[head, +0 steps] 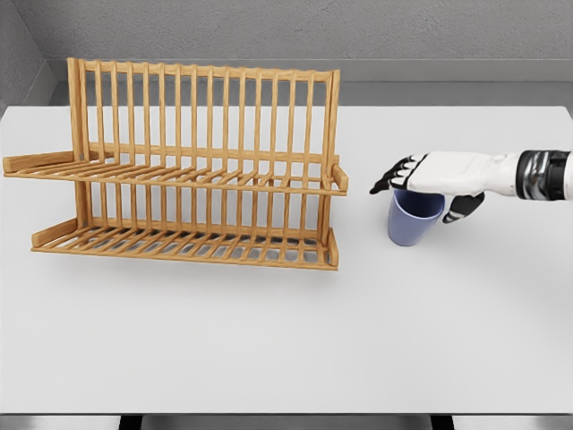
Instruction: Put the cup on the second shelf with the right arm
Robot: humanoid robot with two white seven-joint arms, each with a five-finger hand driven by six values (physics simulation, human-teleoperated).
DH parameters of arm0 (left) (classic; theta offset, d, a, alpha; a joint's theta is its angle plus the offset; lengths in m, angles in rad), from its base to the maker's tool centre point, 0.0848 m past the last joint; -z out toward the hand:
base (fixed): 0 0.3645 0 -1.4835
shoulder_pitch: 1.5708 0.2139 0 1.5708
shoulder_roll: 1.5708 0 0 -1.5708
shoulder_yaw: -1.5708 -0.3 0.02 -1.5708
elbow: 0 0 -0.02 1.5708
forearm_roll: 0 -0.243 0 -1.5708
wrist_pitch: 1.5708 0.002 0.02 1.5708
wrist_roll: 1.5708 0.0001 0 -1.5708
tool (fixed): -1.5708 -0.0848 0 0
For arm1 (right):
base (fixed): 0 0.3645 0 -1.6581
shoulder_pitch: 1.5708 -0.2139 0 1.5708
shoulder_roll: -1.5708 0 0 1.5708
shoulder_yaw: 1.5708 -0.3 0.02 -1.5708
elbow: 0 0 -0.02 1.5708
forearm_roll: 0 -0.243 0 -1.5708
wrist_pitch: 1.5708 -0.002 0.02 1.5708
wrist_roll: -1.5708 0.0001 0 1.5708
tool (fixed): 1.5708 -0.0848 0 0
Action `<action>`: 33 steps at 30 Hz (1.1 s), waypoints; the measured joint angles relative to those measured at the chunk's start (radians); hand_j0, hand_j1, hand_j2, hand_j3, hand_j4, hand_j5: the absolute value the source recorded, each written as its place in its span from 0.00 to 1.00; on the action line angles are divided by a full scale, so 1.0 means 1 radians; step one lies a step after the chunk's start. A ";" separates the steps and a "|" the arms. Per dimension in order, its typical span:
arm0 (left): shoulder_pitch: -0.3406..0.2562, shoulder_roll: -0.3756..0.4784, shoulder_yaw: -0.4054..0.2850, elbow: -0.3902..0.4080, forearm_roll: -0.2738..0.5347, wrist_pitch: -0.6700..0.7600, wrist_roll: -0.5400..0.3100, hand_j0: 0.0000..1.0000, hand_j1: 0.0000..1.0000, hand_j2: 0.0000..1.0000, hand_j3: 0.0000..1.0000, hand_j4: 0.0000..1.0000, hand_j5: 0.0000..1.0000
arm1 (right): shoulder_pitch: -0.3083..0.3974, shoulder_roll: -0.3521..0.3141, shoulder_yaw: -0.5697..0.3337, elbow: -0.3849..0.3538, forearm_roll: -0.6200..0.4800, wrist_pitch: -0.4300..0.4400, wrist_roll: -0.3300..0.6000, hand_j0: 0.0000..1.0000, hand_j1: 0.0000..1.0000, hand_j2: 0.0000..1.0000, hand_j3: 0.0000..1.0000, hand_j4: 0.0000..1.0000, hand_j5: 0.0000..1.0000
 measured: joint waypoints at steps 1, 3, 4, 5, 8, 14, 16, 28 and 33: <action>-0.002 0.000 0.000 0.000 0.000 0.000 0.000 1.00 1.00 1.00 1.00 1.00 1.00 | 0.000 0.000 0.001 -0.002 0.000 -0.003 0.000 1.00 1.00 1.00 1.00 1.00 1.00; 0.000 0.000 0.000 0.000 0.000 0.000 0.000 1.00 1.00 1.00 1.00 1.00 1.00 | -0.002 0.001 0.002 -0.006 0.000 -0.007 0.000 1.00 1.00 1.00 1.00 1.00 1.00; 0.000 0.000 0.000 0.000 0.000 0.000 0.000 1.00 1.00 1.00 1.00 1.00 1.00 | -0.002 0.001 0.002 -0.008 0.000 -0.008 0.000 1.00 1.00 1.00 1.00 1.00 1.00; -0.002 0.000 0.000 0.000 0.000 0.000 0.000 1.00 1.00 1.00 1.00 1.00 1.00 | -0.002 0.001 0.003 -0.009 0.000 -0.009 0.000 1.00 1.00 1.00 1.00 1.00 1.00; 0.000 0.000 0.000 0.000 0.000 0.000 0.000 1.00 1.00 1.00 1.00 1.00 1.00 | -0.003 0.001 0.003 -0.013 0.000 -0.005 0.000 0.77 0.77 0.77 0.77 0.77 0.77; 0.000 0.000 0.000 0.000 0.000 0.000 0.000 1.00 1.00 1.00 1.00 1.00 1.00 | -0.002 -0.002 0.003 -0.015 -0.001 -0.001 0.000 0.75 0.75 0.75 0.75 0.75 0.75; 0.000 0.000 0.000 0.000 0.000 0.000 0.000 1.00 1.00 1.00 1.00 1.00 1.00 | -0.002 -0.003 0.004 -0.016 -0.001 -0.001 0.000 0.69 0.69 0.69 0.69 0.69 0.69; 0.000 0.000 0.000 0.000 0.000 0.000 0.000 1.00 1.00 1.00 1.00 1.00 1.00 | -0.028 -0.015 -0.004 -0.035 0.002 0.002 -0.001 0.68 0.68 0.68 0.68 0.68 0.68; 0.000 0.000 0.000 0.000 0.000 0.000 0.000 1.00 1.00 1.00 1.00 1.00 1.00 | -0.028 -0.031 -0.029 -0.055 0.002 0.003 -0.001 0.68 0.68 0.68 0.68 0.68 0.68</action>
